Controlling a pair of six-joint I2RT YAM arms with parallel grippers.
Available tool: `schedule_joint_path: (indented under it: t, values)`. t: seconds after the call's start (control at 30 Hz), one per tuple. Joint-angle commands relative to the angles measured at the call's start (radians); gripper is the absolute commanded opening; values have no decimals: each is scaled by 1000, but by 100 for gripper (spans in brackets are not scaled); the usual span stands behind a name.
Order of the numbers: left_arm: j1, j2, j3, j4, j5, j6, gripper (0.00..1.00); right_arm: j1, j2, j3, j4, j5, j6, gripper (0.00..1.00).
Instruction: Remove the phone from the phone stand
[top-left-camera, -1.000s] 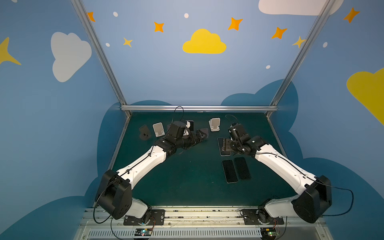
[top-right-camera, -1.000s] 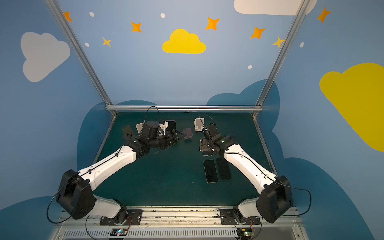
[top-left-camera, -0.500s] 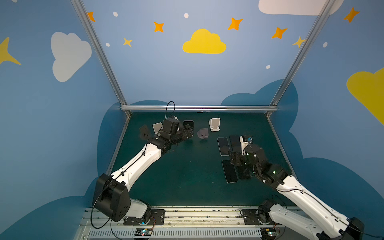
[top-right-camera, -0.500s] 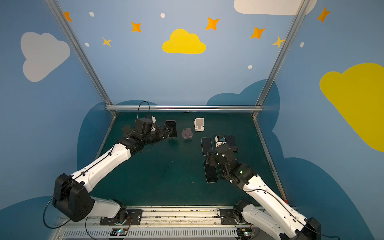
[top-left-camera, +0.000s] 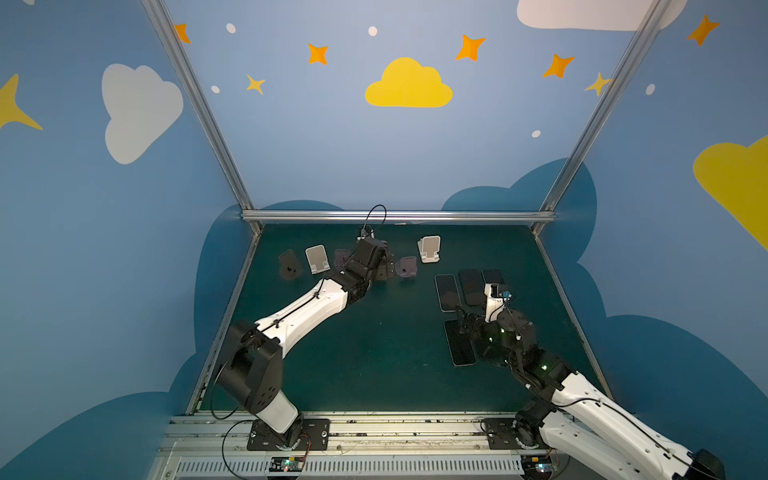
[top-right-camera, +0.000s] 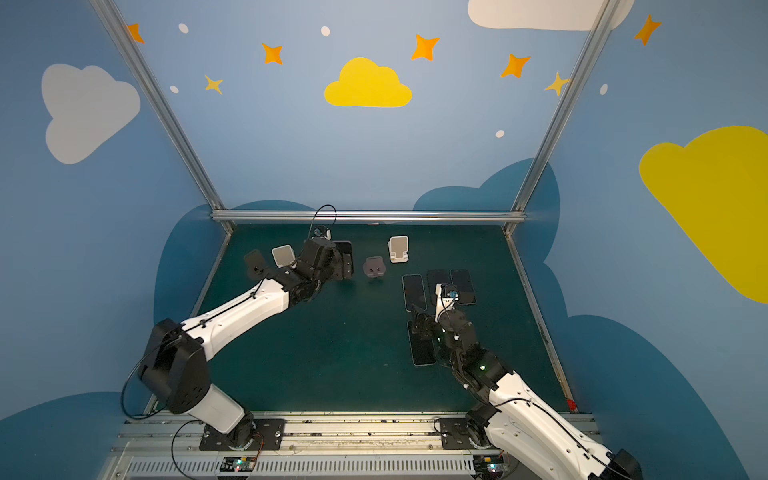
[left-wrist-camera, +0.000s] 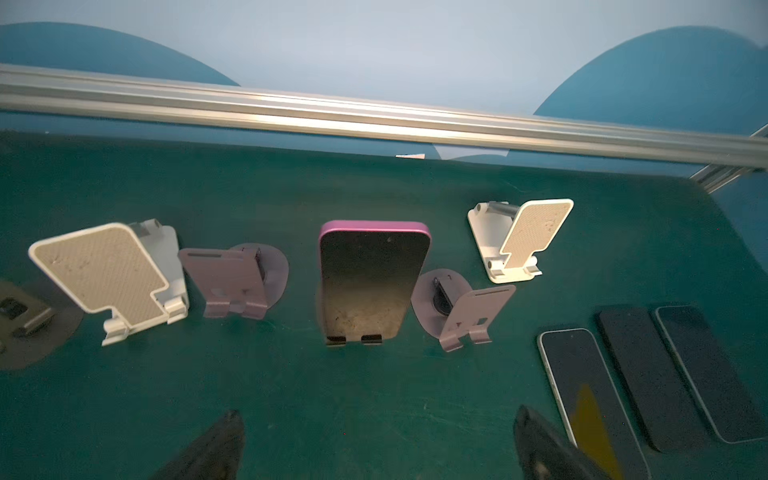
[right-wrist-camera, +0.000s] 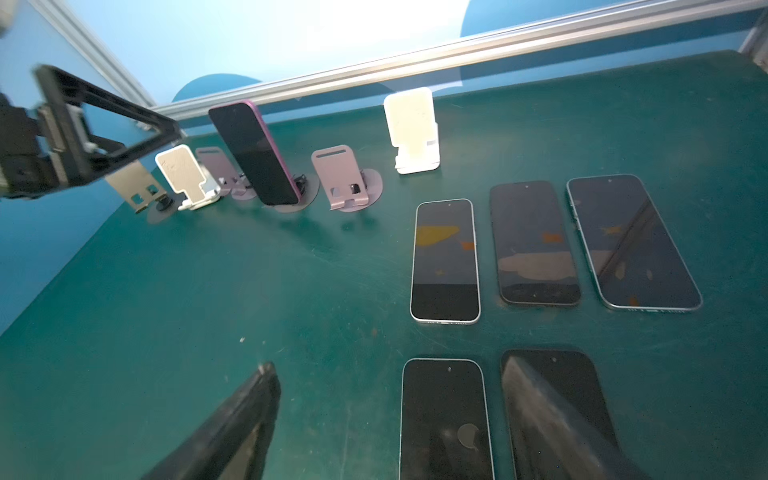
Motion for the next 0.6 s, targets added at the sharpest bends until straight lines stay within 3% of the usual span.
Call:
schedule_joint_path:
  t: [0.0, 0.23, 0.57]
  values:
    - [-2, 82, 106, -56, -70, 62, 100, -5, -42, -11, -1, 72, 30, 85]
    - [10, 203, 234, -117, -80, 84, 100, -17, -98, -84, 58, 69, 17, 87]
    - [62, 310, 344, -186, 1, 33, 100, -20, -14, -89, 71, 53, 26, 87]
